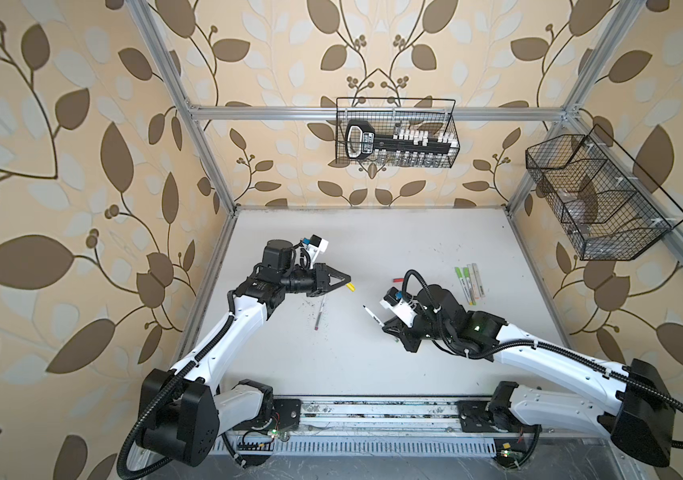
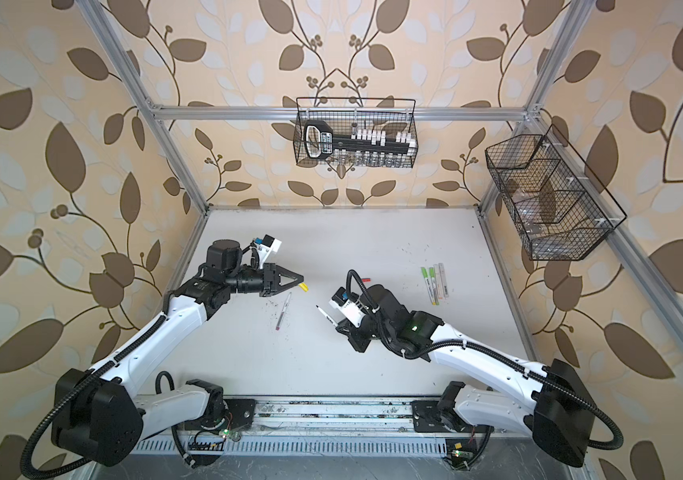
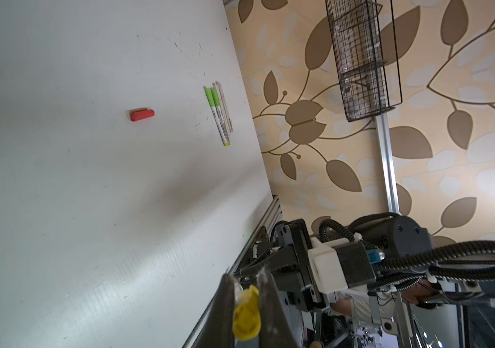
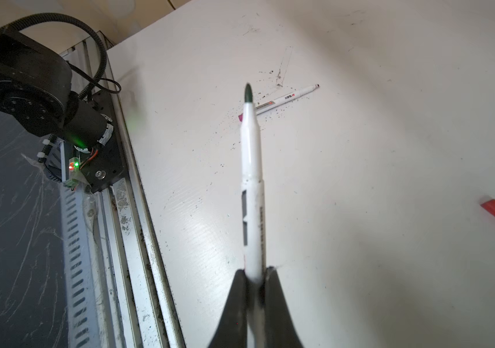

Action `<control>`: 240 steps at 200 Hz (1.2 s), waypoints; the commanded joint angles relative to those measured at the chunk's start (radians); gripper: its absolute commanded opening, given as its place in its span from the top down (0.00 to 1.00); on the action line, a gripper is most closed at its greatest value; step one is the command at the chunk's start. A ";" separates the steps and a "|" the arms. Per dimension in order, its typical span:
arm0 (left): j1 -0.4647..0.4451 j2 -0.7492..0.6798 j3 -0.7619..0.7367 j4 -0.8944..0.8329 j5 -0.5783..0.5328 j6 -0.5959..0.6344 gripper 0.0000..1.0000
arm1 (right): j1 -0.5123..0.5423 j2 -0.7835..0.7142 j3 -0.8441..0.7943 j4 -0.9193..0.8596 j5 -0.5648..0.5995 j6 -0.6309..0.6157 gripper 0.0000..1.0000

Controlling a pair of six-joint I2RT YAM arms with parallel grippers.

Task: Insert the pens into the pen caps
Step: 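Raise the white marker tip-up toward the yellow cap in the left gripper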

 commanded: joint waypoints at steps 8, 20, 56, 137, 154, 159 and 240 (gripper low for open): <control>-0.029 0.011 0.046 0.012 0.054 0.052 1.00 | 0.005 -0.002 0.031 0.034 -0.036 -0.026 0.97; -0.041 0.022 0.053 0.002 0.057 0.062 1.00 | 0.006 -0.006 0.031 0.038 -0.043 -0.026 0.97; -0.059 0.034 0.065 -0.036 0.040 0.092 1.00 | 0.007 -0.012 0.030 0.038 -0.035 -0.030 0.98; -0.059 0.041 0.072 -0.080 0.014 0.125 1.00 | -0.021 -0.034 0.019 0.018 -0.026 -0.031 0.98; -0.059 0.043 0.072 -0.081 0.016 0.126 1.00 | -0.022 -0.035 0.021 0.019 -0.028 -0.036 0.98; -0.059 0.043 0.073 -0.081 0.015 0.126 1.00 | -0.022 -0.035 0.022 0.018 -0.028 -0.035 0.98; -0.071 0.045 0.068 -0.064 0.031 0.116 1.00 | -0.022 -0.020 0.033 0.023 -0.030 -0.036 0.98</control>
